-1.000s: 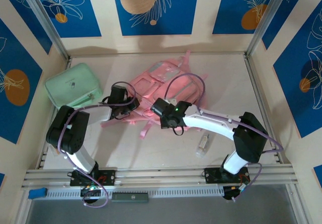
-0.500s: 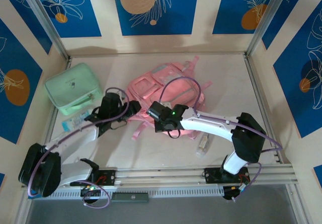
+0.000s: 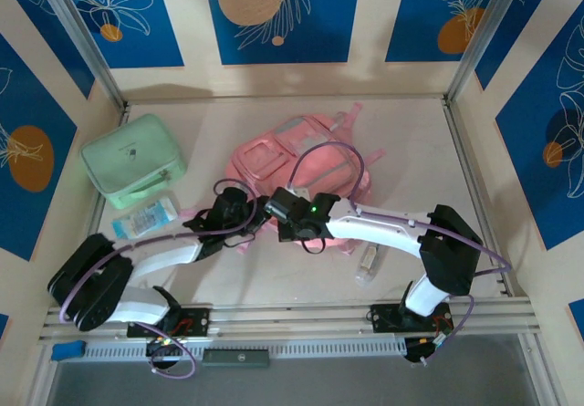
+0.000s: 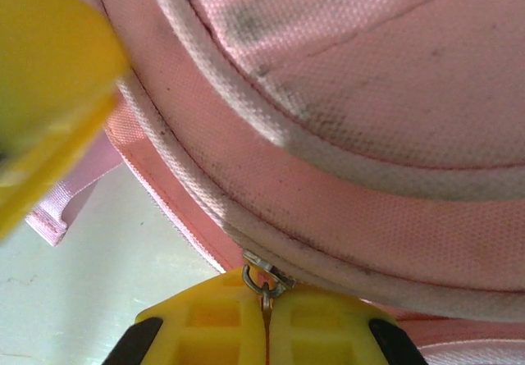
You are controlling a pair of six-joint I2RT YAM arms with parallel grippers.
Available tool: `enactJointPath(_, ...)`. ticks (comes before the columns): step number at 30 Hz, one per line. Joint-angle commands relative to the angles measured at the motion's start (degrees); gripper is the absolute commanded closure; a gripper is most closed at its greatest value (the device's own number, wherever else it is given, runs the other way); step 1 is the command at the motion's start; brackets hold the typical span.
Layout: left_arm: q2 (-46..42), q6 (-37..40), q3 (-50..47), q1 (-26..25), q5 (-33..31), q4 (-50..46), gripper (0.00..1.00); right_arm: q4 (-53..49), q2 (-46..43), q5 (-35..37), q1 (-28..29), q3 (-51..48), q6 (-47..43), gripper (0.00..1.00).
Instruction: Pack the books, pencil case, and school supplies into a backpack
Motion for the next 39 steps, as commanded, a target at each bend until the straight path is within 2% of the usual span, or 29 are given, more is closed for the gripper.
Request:
enactJointPath(1,3.77,-6.42,-0.19,-1.32,-2.25,11.65,0.55,0.59,-1.63,0.06,0.82,-0.28,1.23,1.00)
enactJointPath(7,9.05,-9.82,0.60,-2.31,-4.22,14.83,0.65,1.08,-0.65,0.91,1.26,-0.16,1.49,1.00)
enactJointPath(12,9.55,-8.36,0.00,-1.97,-6.05,14.22,0.87,-1.40,-0.76,2.43,1.28,0.90,1.06,1.00)
enactJointPath(15,7.56,-5.36,-0.06,-0.75,-6.53,9.36,1.00,-4.34,-2.18,3.82,1.30,1.39,0.51,1.00)
enactJointPath(18,5.18,-0.43,0.30,2.74,-3.86,3.97,1.00,-7.24,-4.54,5.21,1.19,0.14,-0.49,1.00)
enactJointPath(22,1.29,6.68,-0.27,10.36,0.82,-0.30,1.00,-9.68,-8.89,4.05,-1.49,-3.85,-0.96,1.00)
enactJointPath(25,2.92,15.72,6.21,16.10,7.33,-11.17,1.00,-9.19,-13.73,0.26,-5.66,-8.40,-0.77,1.00)
enactJointPath(27,5.13,19.65,9.12,18.69,12.06,-11.82,1.00,-7.08,-16.87,-1.25,-7.82,-11.19,-1.61,1.00)
enactJointPath(29,7.00,21.24,10.66,21.01,14.14,-11.13,1.00,-5.55,-17.74,-1.48,-8.28,-12.06,-3.81,1.00)
enactJointPath(34,10.04,25.07,15.27,26.35,17.09,-14.58,1.00,-9.39,-14.17,1.81,-4.82,-6.28,-4.99,1.00)
enactJointPath(39,11.53,26.40,19.29,26.67,18.62,-16.71,1.00,-8.62,-6.37,0.78,-2.42,-1.17,-7.21,1.00)
